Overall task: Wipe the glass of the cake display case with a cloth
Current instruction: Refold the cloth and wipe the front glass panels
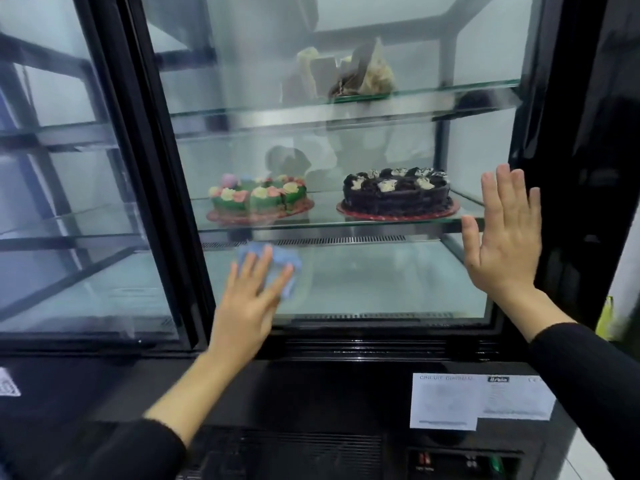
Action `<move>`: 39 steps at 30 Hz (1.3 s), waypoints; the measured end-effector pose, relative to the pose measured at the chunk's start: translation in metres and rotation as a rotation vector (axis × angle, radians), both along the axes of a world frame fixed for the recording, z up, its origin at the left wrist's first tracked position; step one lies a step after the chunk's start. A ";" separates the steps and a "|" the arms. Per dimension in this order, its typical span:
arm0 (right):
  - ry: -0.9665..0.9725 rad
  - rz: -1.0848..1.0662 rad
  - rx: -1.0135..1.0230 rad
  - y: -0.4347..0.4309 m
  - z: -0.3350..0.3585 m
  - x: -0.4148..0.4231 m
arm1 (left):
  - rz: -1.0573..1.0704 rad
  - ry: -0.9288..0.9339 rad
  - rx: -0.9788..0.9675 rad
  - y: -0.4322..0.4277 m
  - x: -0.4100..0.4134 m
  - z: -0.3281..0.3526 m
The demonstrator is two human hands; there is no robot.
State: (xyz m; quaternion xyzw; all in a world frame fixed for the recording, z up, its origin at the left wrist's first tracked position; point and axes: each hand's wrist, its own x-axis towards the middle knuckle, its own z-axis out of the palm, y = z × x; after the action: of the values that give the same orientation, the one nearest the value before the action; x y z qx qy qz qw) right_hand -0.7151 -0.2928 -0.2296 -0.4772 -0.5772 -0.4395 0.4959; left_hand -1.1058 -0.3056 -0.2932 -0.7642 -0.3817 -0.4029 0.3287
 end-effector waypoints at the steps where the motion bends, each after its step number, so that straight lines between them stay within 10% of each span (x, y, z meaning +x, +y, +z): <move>1: -0.002 -0.001 0.002 0.000 0.000 0.000 | -0.004 -0.097 0.012 0.003 0.004 0.029; 5: -0.012 -0.004 0.008 0.000 -0.002 0.000 | -0.004 -0.314 0.054 0.013 0.018 0.074; 12: -0.012 -0.021 0.022 0.000 -0.002 0.001 | 0.051 0.318 0.142 0.010 0.021 -0.012; 20: -0.044 0.111 -0.096 -0.027 0.018 0.003 | 0.192 -0.312 0.234 0.025 0.090 0.247; 23: -0.145 0.106 -0.029 -0.043 0.045 0.010 | 0.143 -0.337 0.223 0.025 0.110 0.209; 28: -0.127 0.011 0.029 -0.046 0.099 0.019 | 0.147 0.128 0.244 0.011 0.112 0.077; 35: -0.152 -0.206 0.003 -0.034 0.115 0.036 | 0.186 -0.204 0.220 0.016 0.147 0.263; 39: -0.104 -0.165 0.043 -0.034 0.112 0.039 | 0.127 -0.263 0.227 0.019 0.175 0.236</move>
State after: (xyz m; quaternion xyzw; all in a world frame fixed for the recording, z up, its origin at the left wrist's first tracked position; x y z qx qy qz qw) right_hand -0.6759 -0.3266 -0.1178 -0.4888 -0.5514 -0.5154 0.4375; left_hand -0.9311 -0.2865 -0.0569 -0.6372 -0.4209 -0.5185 0.3848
